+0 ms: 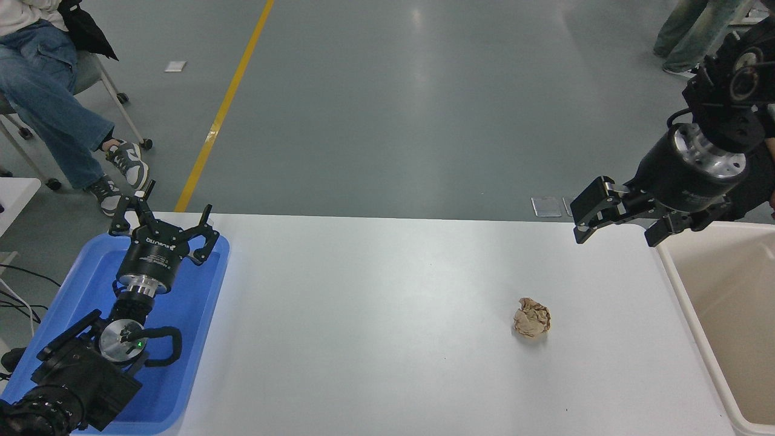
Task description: Pick up paper ball place in dustbin
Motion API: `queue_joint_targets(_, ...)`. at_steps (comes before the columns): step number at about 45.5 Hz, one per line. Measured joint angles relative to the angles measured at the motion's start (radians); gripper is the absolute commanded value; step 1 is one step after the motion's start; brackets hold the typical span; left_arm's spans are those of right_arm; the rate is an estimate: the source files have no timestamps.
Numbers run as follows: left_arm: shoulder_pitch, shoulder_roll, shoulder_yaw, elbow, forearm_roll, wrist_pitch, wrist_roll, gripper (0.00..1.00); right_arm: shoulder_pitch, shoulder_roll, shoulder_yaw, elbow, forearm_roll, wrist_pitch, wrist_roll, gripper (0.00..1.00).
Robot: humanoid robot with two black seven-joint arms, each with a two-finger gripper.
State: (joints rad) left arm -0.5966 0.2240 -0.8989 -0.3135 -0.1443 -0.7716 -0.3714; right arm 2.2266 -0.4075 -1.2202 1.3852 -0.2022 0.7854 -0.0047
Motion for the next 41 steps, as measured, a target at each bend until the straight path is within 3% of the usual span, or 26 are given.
queue_joint_targets(41,0.0,-0.001,0.0,0.0,0.0,0.0,0.0,1.0,-0.105,0.018,0.027,-0.137,0.004,0.0,0.001,1.0)
